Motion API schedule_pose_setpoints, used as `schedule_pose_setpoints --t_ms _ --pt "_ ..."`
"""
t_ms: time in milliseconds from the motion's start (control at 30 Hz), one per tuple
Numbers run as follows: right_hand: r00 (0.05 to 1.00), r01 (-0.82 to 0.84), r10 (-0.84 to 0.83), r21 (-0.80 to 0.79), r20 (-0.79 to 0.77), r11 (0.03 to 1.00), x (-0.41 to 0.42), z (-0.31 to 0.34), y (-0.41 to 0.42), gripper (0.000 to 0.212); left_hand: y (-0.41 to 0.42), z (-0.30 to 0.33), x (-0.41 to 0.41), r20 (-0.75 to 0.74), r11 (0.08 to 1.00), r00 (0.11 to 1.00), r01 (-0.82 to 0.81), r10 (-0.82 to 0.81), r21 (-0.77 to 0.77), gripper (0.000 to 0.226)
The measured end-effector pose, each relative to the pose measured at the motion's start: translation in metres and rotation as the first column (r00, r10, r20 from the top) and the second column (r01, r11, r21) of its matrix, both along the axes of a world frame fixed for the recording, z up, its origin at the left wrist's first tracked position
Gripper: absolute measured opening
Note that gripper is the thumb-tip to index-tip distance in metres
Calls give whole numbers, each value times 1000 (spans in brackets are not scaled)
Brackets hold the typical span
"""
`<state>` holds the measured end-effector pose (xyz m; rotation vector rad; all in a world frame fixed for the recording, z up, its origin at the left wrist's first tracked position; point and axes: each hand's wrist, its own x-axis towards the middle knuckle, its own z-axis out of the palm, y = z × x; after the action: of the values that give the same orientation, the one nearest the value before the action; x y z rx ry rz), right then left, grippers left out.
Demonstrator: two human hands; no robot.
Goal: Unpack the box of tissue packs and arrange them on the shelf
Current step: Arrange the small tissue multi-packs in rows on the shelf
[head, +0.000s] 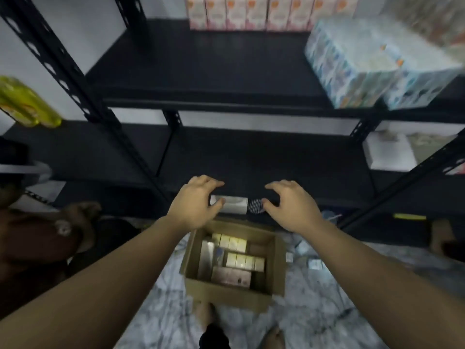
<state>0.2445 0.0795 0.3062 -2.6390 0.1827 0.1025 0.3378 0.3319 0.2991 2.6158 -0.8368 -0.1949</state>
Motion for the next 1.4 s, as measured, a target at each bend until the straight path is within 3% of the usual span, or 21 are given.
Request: schedule_pose_setpoints --t_ms 267,367,533,767,867,1067,1233,1300,1400 --pt "929 164 -114 117 -351 979 -47 -157 25 36 36 -158 -18 -315 990 945 -44 84 133 43" --pt "890 254 -176 138 -420 957 -52 -232 38 44 49 -234 -11 -397 986 909 -70 124 149 47" --pt "813 337 -206 151 -544 930 -47 -366 52 63 61 -354 7 -425 975 891 -75 160 210 51" --pt "782 379 -228 152 -581 913 -16 -510 58 69 60 -503 37 -381 961 911 -57 161 269 62" --pt "775 359 -208 145 -597 922 -2 -567 58 70 54 -556 44 -364 947 926 24 99 320 72" --pt "729 318 -161 121 -665 940 17 -655 52 69 47 -628 51 -367 877 928 129 57 463 88" --pt "732 216 -138 36 -668 976 20 -726 49 116 37 -632 52 -264 845 964 130 14 518 83" --pt "726 161 -109 13 -679 987 28 -720 55 109 36 -632 55 -278 847 960 136 15 515 76" --pt "738 132 -113 -22 -666 991 32 -700 61 76 39 -629 59 -340 885 937 94 76 455 64"
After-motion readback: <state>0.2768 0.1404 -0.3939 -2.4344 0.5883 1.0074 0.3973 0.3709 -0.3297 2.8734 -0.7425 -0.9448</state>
